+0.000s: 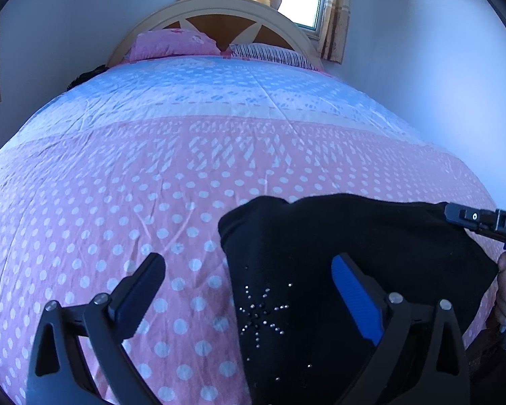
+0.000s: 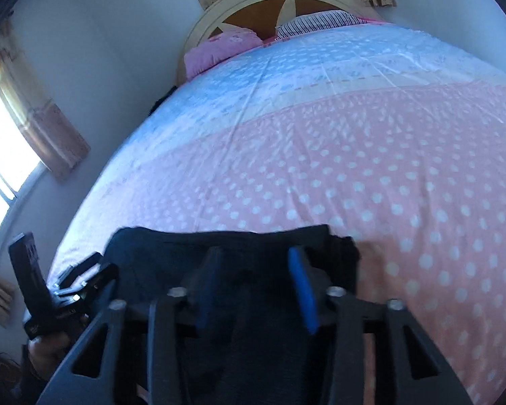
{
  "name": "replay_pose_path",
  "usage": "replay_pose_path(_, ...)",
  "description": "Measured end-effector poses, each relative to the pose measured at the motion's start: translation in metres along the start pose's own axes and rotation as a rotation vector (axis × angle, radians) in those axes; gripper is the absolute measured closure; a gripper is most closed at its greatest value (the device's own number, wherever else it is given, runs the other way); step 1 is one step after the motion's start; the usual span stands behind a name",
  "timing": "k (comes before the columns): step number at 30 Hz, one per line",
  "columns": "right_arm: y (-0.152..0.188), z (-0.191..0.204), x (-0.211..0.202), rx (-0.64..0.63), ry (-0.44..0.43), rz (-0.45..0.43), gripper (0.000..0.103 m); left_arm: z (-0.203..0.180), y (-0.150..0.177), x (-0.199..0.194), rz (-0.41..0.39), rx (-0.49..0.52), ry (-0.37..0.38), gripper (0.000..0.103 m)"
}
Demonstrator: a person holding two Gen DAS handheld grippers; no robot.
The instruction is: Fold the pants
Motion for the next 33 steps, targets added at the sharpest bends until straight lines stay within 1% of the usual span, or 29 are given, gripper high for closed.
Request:
replay_pose_path(3,0.002,-0.003,-0.008,-0.006,0.004,-0.006,0.066,-0.001,0.0,0.002,0.005,-0.001,-0.002,0.001)
replay_pose_path(6,0.008,0.01,-0.026,-0.062,0.061,-0.019,0.064,0.0,0.0,0.002,0.005,0.001,-0.002,0.001)
replay_pose_path(8,0.018,0.015,-0.038,-0.095,0.08,-0.014,0.064,0.0,0.0,0.003,0.008,-0.001,-0.001,0.001)
replay_pose_path(9,0.023,0.017,-0.041,-0.104,0.092,-0.005,0.064,0.0,0.0,0.003,0.007,-0.003,0.0,0.001)
replay_pose_path(11,0.035,0.016,-0.047,-0.134,0.153,0.033,0.064,0.0,0.0,0.003,0.009,-0.004,0.001,0.001)
replay_pose_path(12,0.045,0.014,-0.048,-0.149,0.175,0.072,0.064,0.0,0.0,0.003,0.008,-0.007,0.002,0.001)
replay_pose_path(13,0.05,0.013,-0.048,-0.148,0.169,0.093,0.072,0.0,0.0,0.003,0.008,-0.009,0.003,0.001)
replay_pose_path(14,0.055,0.012,-0.049,-0.146,0.158,0.1,0.076,0.0,0.001,0.003,0.01,-0.009,0.004,0.001)
replay_pose_path(15,0.059,0.01,-0.053,-0.141,0.146,0.091,0.083,-0.001,0.001,0.003,0.012,-0.01,0.006,0.001)
replay_pose_path(16,0.06,0.008,-0.057,-0.126,0.134,0.081,0.087,-0.001,0.001,0.003,0.014,-0.01,0.008,0.001)
replay_pose_path(18,0.06,0.002,-0.066,-0.082,0.101,0.051,0.089,-0.004,0.003,-0.001,0.017,0.0,0.015,0.001)
replay_pose_path(19,0.062,-0.001,-0.065,-0.08,0.11,0.054,0.09,-0.006,0.004,-0.003,0.014,0.014,0.018,0.001)
replay_pose_path(20,0.067,-0.008,-0.055,-0.079,0.119,0.09,0.09,-0.008,0.005,-0.006,0.01,0.028,0.016,0.001)
replay_pose_path(21,0.068,-0.01,-0.051,-0.073,0.11,0.092,0.089,-0.009,0.007,-0.007,0.01,0.041,0.012,0.001)
replay_pose_path(23,0.062,-0.011,-0.057,-0.068,0.083,0.083,0.089,-0.006,0.013,-0.014,0.01,0.054,0.006,0.001)
replay_pose_path(24,0.059,-0.008,-0.062,-0.088,0.088,0.073,0.082,-0.002,0.016,-0.02,0.006,0.054,0.006,0.001)
replay_pose_path(26,0.042,-0.003,-0.079,-0.139,0.172,0.014,0.065,0.007,0.023,-0.032,-0.004,0.062,0.009,0.001)
replay_pose_path(27,0.032,0.001,-0.088,-0.153,0.188,-0.028,0.052,0.011,0.027,-0.038,-0.014,0.071,0.011,0.001)
replay_pose_path(28,0.022,0.006,-0.094,-0.154,0.179,-0.069,0.046,0.014,0.029,-0.042,-0.019,0.076,0.008,0.001)
replay_pose_path(29,0.01,0.013,-0.098,-0.153,0.151,-0.102,0.045,0.017,0.032,-0.044,-0.014,0.075,0.006,0.001)
replay_pose_path(30,-0.003,0.024,-0.097,-0.159,0.103,-0.117,0.045,0.019,0.033,-0.046,-0.013,0.07,0.018,0.001)
replay_pose_path(32,-0.03,0.056,-0.08,-0.2,-0.011,-0.108,0.045,0.024,0.035,-0.048,-0.027,0.053,0.026,0.001)
replay_pose_path(33,-0.045,0.079,-0.063,-0.235,-0.084,-0.094,0.045,0.025,0.036,-0.046,-0.022,0.05,0.024,0.001)
Point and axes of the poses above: each gripper's, at about its wrist camera, not at the fingertips, and x roughly the way its jaws point, z to its left, y to its underside, the point moved 5 cm from there along x, roughly the way its jaws point, and after that the axes turned 9 degrees about -x, right-handed, at the moved point
